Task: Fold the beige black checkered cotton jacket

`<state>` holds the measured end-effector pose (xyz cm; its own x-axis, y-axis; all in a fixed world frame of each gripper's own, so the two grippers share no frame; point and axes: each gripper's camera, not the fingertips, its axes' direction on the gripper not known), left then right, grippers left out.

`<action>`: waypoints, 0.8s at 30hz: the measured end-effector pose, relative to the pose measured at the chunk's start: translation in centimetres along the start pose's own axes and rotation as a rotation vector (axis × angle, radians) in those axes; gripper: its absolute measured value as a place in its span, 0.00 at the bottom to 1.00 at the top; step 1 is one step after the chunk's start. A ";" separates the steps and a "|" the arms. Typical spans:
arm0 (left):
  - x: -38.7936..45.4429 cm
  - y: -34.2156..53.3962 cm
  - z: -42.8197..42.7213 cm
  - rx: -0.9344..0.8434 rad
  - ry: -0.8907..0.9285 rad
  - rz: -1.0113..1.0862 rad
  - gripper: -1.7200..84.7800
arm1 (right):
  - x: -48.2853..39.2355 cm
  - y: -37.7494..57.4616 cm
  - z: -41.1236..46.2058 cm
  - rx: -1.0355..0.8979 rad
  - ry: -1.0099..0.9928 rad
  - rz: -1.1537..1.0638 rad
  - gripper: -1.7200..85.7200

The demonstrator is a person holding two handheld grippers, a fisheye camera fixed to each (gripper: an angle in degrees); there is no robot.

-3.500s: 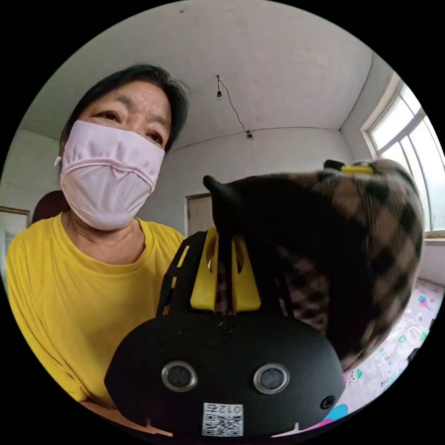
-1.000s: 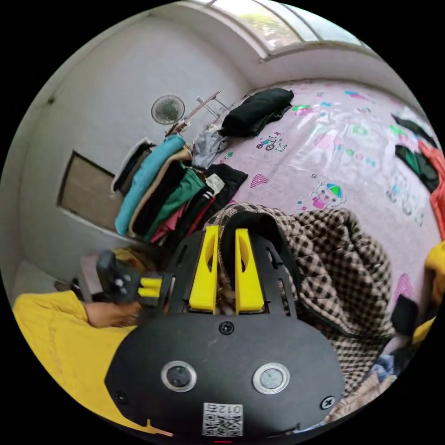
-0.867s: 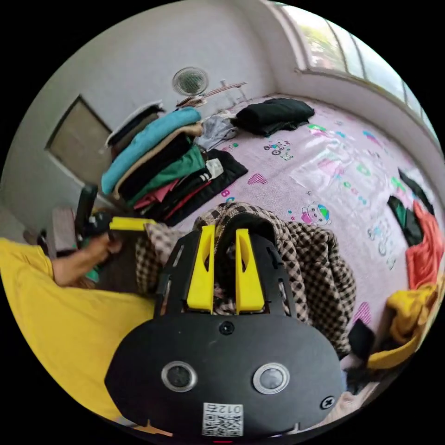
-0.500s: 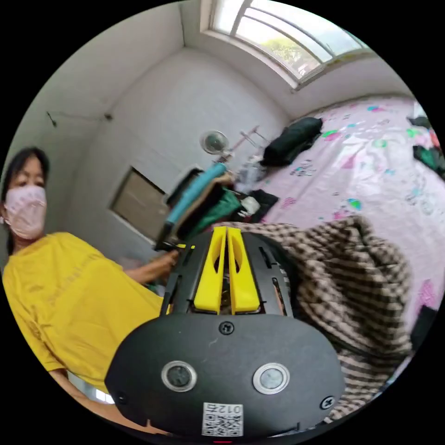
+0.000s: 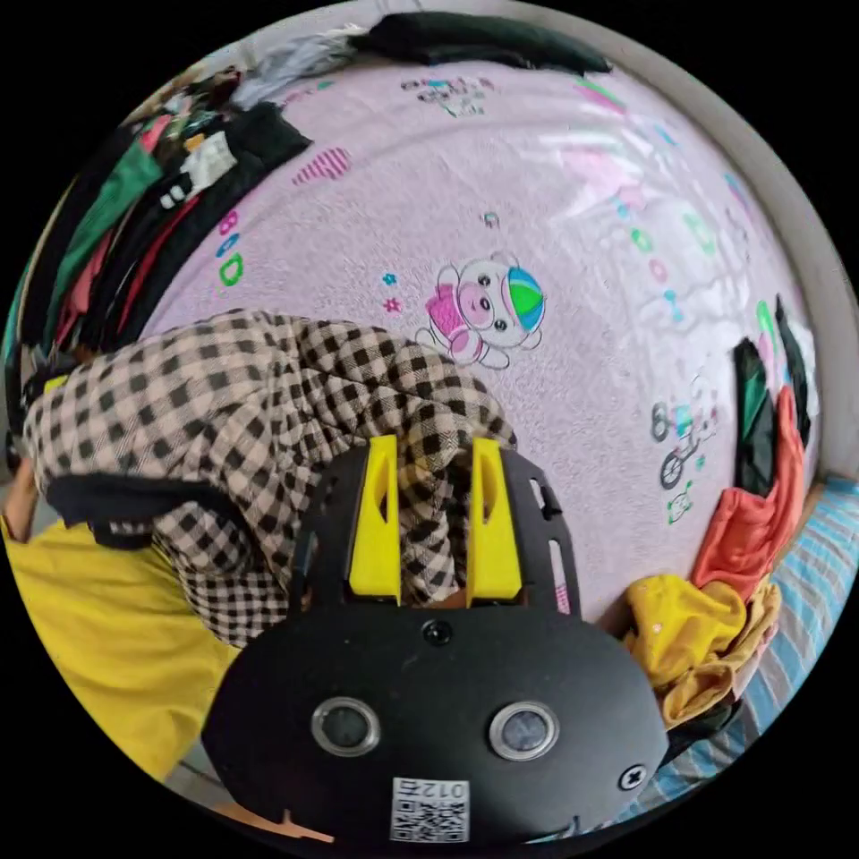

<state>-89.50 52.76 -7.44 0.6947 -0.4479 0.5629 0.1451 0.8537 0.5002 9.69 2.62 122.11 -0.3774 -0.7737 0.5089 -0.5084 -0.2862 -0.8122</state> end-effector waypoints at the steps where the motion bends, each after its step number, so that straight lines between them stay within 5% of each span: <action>1: -0.3 -0.1 -0.2 0.004 0.000 0.005 0.04 | 0.3 -0.3 0.3 -0.009 -0.038 0.042 0.10; 6: -1.2 -1.2 -3.4 0.085 0.005 0.073 0.03 | 1.9 6.8 -5.8 0.259 -0.213 0.220 0.06; 14: -0.2 -8.6 -12.6 0.222 0.020 0.255 0.02 | 2.0 42.1 -20.8 0.778 -0.415 0.637 0.04; 21: 4.7 -11.1 -22.1 0.273 0.093 0.506 0.02 | -14.0 56.8 -30.5 0.922 -0.229 0.540 0.04; 24: 6.7 -11.6 -26.3 0.279 0.132 0.594 0.02 | -17.4 61.3 -33.0 1.150 -0.285 0.508 0.04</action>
<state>-67.99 46.87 -26.83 0.6830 0.1288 0.7190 -0.4645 0.8363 0.2914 -40.50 17.19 72.91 -0.0809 -0.9907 0.1092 0.6515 -0.1355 -0.7464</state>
